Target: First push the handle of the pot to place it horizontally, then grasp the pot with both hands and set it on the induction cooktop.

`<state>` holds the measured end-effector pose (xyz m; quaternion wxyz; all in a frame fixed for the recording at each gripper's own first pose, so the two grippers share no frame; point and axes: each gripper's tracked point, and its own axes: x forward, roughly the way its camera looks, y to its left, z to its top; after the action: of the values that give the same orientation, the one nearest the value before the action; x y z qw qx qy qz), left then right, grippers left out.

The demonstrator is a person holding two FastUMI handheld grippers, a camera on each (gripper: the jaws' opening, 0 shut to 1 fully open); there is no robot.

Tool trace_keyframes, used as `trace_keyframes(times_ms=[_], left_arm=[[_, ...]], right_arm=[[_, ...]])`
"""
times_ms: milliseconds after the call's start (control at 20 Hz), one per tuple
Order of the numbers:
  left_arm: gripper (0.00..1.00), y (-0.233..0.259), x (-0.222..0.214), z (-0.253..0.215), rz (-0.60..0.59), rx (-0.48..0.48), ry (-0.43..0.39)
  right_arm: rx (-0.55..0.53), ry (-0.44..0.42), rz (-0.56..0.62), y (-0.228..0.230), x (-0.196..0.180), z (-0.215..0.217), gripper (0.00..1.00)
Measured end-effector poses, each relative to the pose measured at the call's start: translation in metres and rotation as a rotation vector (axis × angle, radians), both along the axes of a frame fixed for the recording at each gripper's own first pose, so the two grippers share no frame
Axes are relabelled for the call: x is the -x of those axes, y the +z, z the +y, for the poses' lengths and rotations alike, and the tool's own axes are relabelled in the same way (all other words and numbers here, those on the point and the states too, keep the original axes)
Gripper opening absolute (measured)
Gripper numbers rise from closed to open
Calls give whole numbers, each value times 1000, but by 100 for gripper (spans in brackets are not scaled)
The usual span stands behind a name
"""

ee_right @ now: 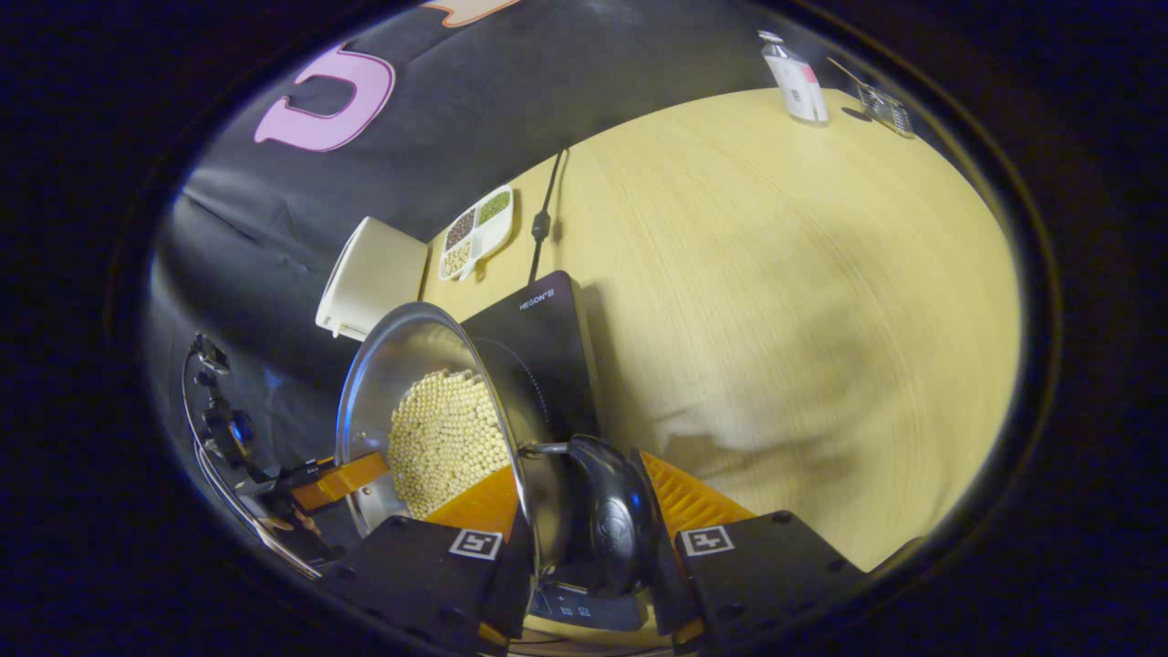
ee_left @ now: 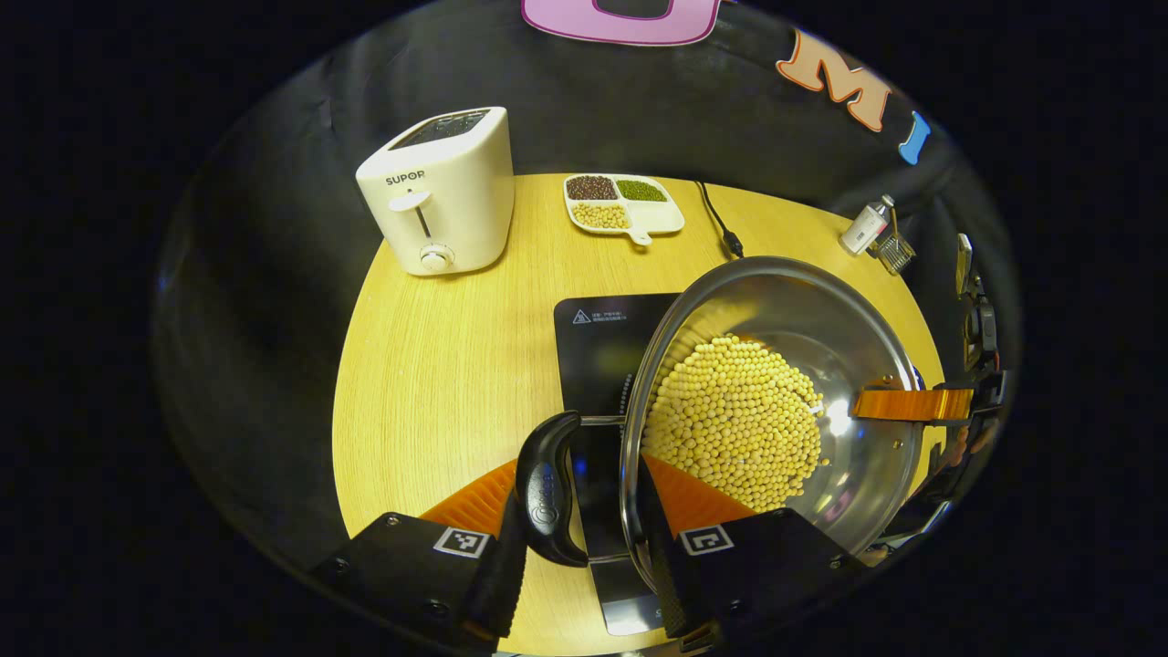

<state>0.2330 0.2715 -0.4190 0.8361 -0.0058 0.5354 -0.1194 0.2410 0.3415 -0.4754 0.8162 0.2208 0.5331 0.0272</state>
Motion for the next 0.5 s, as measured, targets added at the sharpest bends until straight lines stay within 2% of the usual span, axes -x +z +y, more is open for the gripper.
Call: trace_keyframes(times_ms=[50,350,400,500], left_arm=[[62,0,-1,1,-5,3,1],[63,2,2,2,-31,19,26],[65,2,3,2,-34,18,29],[65,3,6,2,-45,15,25]], right_arm=[[4,1,-3,0,0,0,50],[15,-3,-38,1,-7,-1,51],[18,-6,-40,1,-6,-1,56],[-2,-7,-60,5,-10,2,53]])
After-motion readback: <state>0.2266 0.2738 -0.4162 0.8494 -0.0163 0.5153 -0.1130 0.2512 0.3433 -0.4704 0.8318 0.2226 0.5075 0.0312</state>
